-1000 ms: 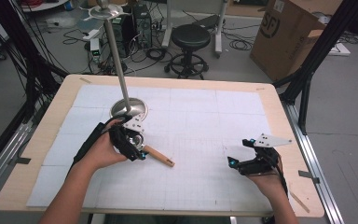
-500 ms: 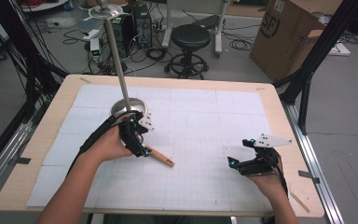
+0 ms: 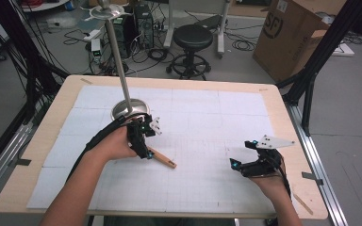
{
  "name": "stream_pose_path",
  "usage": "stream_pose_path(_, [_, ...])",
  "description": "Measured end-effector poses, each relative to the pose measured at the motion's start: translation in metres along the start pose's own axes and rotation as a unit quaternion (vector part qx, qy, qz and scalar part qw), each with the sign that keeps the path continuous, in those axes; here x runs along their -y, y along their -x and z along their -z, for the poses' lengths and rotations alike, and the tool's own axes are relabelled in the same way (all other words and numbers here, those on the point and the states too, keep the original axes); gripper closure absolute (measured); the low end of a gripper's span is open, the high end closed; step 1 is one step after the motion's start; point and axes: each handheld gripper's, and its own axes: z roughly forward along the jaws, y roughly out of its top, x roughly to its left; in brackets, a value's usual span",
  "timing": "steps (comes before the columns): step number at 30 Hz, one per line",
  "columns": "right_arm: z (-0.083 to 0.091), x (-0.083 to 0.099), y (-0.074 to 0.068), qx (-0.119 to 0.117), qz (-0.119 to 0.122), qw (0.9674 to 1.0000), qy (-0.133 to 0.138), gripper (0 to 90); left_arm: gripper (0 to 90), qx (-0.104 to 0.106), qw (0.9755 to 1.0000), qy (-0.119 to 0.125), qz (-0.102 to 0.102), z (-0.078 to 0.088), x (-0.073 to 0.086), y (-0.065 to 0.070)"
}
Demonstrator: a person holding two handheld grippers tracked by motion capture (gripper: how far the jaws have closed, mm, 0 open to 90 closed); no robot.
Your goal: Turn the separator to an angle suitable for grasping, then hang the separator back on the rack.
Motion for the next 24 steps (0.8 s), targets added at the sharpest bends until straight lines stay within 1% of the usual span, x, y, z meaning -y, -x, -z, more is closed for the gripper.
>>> stream_pose_path(2, [-0.001, 0.0, 0.0, 0.0, 0.001, 1.0, 0.001, 2.6, 16.3, 0.002, 1.0, -0.002, 0.0, 0.0, 0.0, 0.0])
stream_pose_path(4, [-0.001, 0.0, -0.001, -0.002, -0.003, 1.0, -0.001, 2.6, 16.7, 0.004, 1.0, -0.003, 0.002, -0.001, 0.0, -0.001])
stream_pose_path(7, [-0.002, 0.0, -0.001, -0.003, -0.005, 1.0, -0.001, 2.6, 17.6, 0.001, 0.9999, -0.014, -0.003, 0.0, 0.002, -0.002])
stream_pose_path(8, [-0.002, 0.0, -0.001, -0.003, -0.005, 1.0, -0.001, 2.6, 17.7, 0.002, 0.9999, -0.015, -0.002, 0.001, 0.002, -0.002])
stream_pose_path(11, [-0.004, -0.002, -0.002, -0.003, -0.002, 1.0, -0.001, 2.6, 18.5, 0.005, 0.9998, -0.015, -0.008, 0.001, 0.002, 0.0])
stream_pose_path(13, [-0.005, -0.003, -0.002, -0.004, -0.002, 1.0, -0.001, 2.6, 19.2, 0.011, 0.9997, -0.017, -0.012, 0.0, 0.002, -0.001])
stream_pose_path(19, [-0.005, -0.002, -0.001, -0.004, -0.004, 1.0, -0.002, 2.6, 19.8, 0.018, 0.9993, -0.032, -0.011, -0.007, 0.003, -0.003])
stream_pose_path(24, [-0.005, 0.0, 0.0, -0.004, -0.005, 1.0, -0.003, 2.6, 21.9, 0.026, 0.998, -0.054, -0.021, -0.018, 0.001, -0.002])
